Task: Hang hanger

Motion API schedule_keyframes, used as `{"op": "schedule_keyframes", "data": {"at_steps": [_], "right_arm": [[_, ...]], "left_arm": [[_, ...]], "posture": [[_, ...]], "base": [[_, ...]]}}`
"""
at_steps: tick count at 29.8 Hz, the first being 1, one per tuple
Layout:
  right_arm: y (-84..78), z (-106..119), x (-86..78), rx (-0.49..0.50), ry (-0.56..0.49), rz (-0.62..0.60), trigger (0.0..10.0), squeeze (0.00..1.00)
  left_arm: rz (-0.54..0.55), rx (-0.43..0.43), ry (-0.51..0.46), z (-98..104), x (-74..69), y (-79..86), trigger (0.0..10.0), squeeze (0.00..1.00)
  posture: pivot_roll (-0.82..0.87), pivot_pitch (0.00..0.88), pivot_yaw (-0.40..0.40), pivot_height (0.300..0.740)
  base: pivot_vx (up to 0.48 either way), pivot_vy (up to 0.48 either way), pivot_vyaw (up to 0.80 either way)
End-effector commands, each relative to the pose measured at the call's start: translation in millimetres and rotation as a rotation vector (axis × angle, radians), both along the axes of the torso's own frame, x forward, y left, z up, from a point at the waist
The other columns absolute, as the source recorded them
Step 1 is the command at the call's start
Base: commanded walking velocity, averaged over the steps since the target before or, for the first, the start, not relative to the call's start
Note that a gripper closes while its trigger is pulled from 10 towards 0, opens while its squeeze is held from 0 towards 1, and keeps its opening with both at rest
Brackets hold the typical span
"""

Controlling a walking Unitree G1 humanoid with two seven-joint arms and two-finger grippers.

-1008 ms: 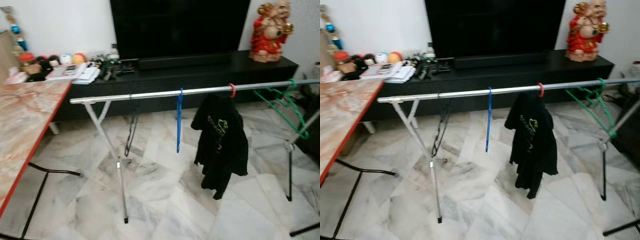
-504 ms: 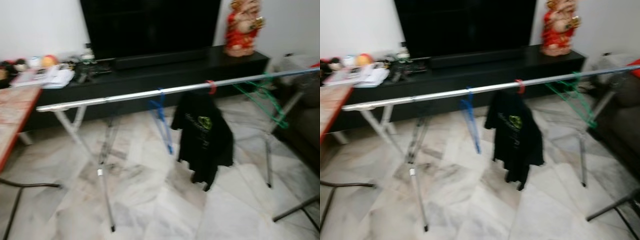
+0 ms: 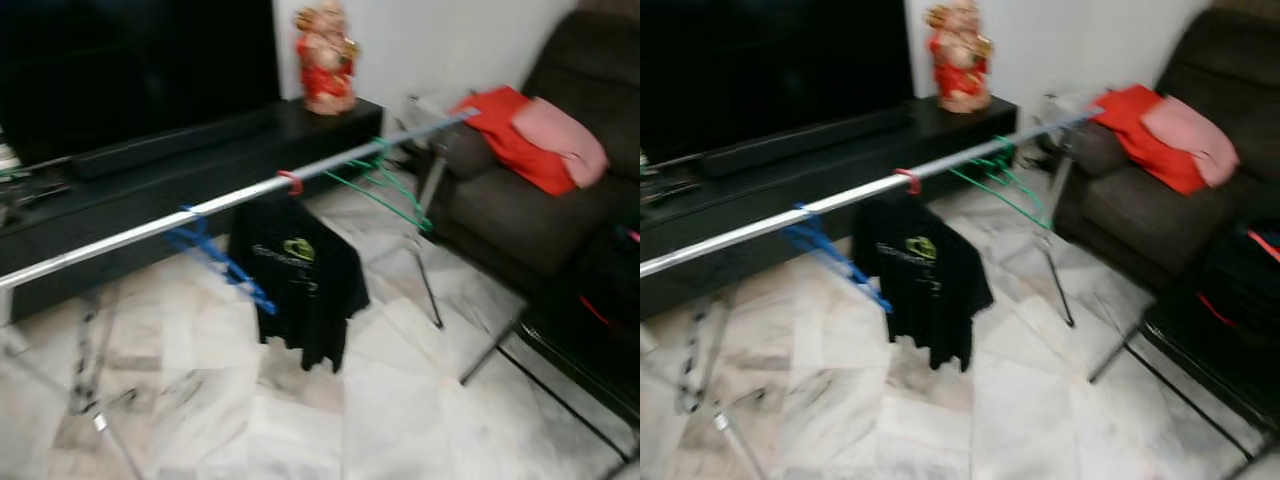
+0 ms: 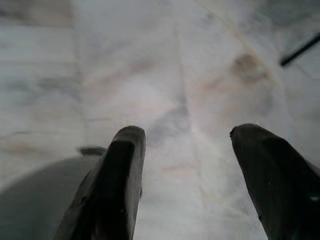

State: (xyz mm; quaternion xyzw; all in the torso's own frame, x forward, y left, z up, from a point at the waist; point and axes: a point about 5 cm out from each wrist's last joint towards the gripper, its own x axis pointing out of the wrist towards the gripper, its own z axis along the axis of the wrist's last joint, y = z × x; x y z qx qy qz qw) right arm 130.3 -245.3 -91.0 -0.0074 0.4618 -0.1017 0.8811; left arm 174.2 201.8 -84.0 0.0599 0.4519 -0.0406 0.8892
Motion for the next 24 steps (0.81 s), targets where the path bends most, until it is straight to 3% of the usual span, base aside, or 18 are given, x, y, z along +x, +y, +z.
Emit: {"op": "schedule_keyframes", "data": {"at_steps": [1,6,24], "right_arm": [[6.6,0.3,6.2,0.018,-0.013,0.007,10.0,0.0],[7.2,-0.9,3.8,0.018,0.0,0.003,10.0,0.0],[5.7,-0.5,3.6,0.02,0.0,0.017,10.0,0.0]], "left_arm": [[0.008,0.017,0.036,-4.0,-11.5,7.3,10.0,0.0],[0.013,0.008,0.011,-1.6,-2.8,-0.1,10.0,0.0],[0.025,0.002,0.008,-2.7,-6.7,1.1,10.0,0.0]], "posture": [[-0.02,0.0,0.056,0.74],[-0.01,0.013,0.054,0.74],[0.0,0.035,0.057,0.74]], "base": [[0.0,0.0,-0.77],[0.0,0.0,-0.77],[0.0,0.0,-0.77]]}}
